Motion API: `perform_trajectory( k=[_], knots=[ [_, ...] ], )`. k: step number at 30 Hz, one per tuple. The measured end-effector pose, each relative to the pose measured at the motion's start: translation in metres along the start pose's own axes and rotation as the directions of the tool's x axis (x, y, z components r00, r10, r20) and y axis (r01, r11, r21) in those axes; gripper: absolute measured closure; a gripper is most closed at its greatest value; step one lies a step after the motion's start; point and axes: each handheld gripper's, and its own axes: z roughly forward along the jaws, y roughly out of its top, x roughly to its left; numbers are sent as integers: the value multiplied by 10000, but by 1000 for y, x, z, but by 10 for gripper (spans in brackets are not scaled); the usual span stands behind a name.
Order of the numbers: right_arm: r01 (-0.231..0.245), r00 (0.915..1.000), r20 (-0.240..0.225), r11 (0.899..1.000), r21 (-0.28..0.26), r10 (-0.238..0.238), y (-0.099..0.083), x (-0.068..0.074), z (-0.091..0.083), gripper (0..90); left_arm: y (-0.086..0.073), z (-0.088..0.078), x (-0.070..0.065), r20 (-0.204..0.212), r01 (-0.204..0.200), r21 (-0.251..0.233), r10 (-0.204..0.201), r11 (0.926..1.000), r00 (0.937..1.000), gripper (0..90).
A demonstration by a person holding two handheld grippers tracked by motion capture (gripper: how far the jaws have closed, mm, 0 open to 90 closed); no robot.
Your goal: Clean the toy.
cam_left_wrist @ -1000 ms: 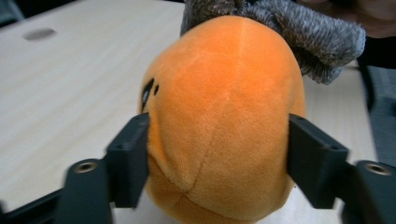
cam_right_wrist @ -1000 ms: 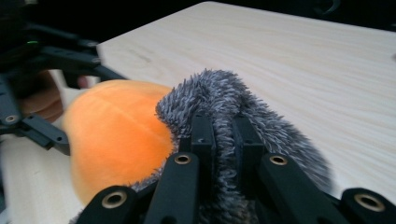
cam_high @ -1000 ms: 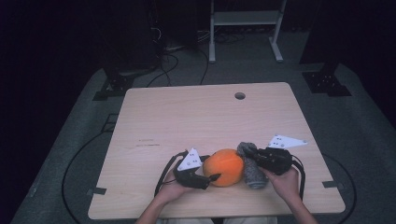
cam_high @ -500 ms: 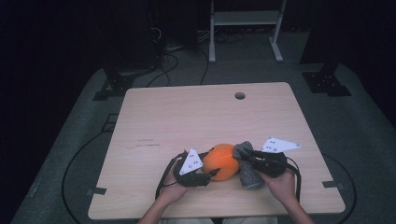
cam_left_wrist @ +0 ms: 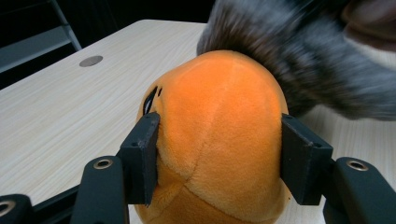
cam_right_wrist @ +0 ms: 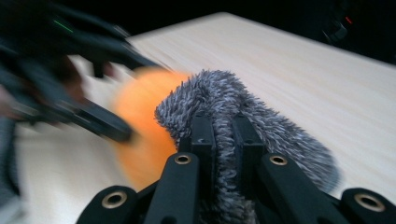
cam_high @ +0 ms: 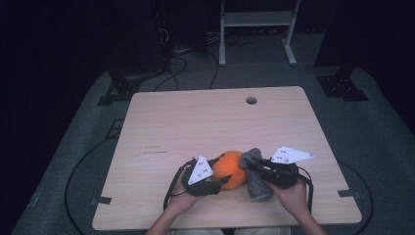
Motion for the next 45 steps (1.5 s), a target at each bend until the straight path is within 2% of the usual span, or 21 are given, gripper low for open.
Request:
perform_trajectory(
  k=[1, 5, 7, 9, 11, 13, 16, 17, 21, 22, 23, 24, 26, 27, 28, 31, 32, 34, 38, 42, 45],
  knots=[
    [377, 9979, -520, 9987, -339, -394, 8, 12, 0, 812, 2, 1, -3, -36, -198, 13, 198, 9998, 9998, 380],
    [878, 9947, -526, 9961, -87, -881, 11, 21, 7, 813, 1, 3, -7, 179, -364, 172, 361, 9992, 9992, 363],
    [283, 9992, -304, 9994, 213, -276, 2, 7, 12, 813, 1, 5, -8, 334, -331, 247, 322, 9991, 9989, 303],
    [60, 9999, -128, 9998, 215, -57, 2, 4, 9, 813, 3, 7, -9, 240, -394, 194, 389, 9990, 9990, 308],
    [314, 9995, -59, 9995, 85, -314, 5, 11, 5, 813, 4, 7, -11, 168, -471, 192, 468, 9987, 9988, 314],
    [694, 9959, -571, 9975, -158, -702, 10, 24, 5, 812, 4, 7, -13, 105, -665, 245, 663, 9975, 9977, 320],
    [1348, 9888, -657, 9908, 96, -1339, 12, 38, 13, 812, 4, 7, -15, 81, -802, 268, 800, 9964, 9968, 326],
    [1374, 9890, -576, 9904, 172, -1362, 12, 37, 15, 813, 3, 6, -16, 78, -972, 347, 970, 9947, 9953, 335],
    [457, 9988, -163, 9989, 130, -455, 6, 13, 12, 814, 0, 7, -16, 194, -1157, 354, 1151, 9927, 9932, 356],
    [457, 9988, -163, 9989, 130, -455, 6, 13, 12, 814, -1, 7, -16, 241, -1111, 334, 1104, 9932, 9936, 356],
    [5, 9995, -308, 9999, 102, -2, 3, 7, 11, 815, 2, 8, -16, 358, -960, 372, 947, 9947, 9949, 328],
    [-39, 9994, -347, 10000, 84, 42, 2, 9, 12, 815, 2, 8, -16, 358, -960, 372, 947, 9947, 9949, 269],
    [319, 9980, -554, 9995, 46, -316, 3, 18, 14, 814, 4, 7, -9, 534, 31, 143, -38, 9999, 9986, 179],
    [406, 9956, -849, 9992, 20, -403, 4, 20, 15, 813, 4, 6, -7, 503, 56, 169, -64, 9998, 9987, 195],
    [567, 9928, -1053, 9984, -7, -564, 4, 21, 16, 813, 2, 5, -6, 418, -139, 220, 130, 9997, 9990, 243],
    [591, 9933, -991, 9982, -19, -590, 2, 15, 16, 813, -1, 2, -3, 541, -155, 239, 142, 9996, 9984, 297],
    [102, 9981, -607, 9999, 34, -100, -2, 2, 12, 814, -2, 2, -2, 469, -476, 372, 459, 9982, 9978, 334],
    [-352, 9984, -432, 9993, 118, 357, -7, -7, 10, 814, -3, 1, 0, 528, -362, 434, 339, 9984, 9980, 337],
    [-5, 9992, -406, 10000, 63, 7, -5, 4, 14, 813, 3, 2, -2, 381, -134, 336, 121, 9993, 9992, 155],
    [227, 9986, -474, 9997, 135, -220, -3, 6, 14, 813, 0, 1, -3, 395, -707, 502, 687, 9962, 9969, 316],
    [69, 9991, 410, 9979, 650, -96, -12, -11, 10, 813, -3, -1, 5, 406, -490, 636, 465, 9968, 9981, 354]
  ],
)
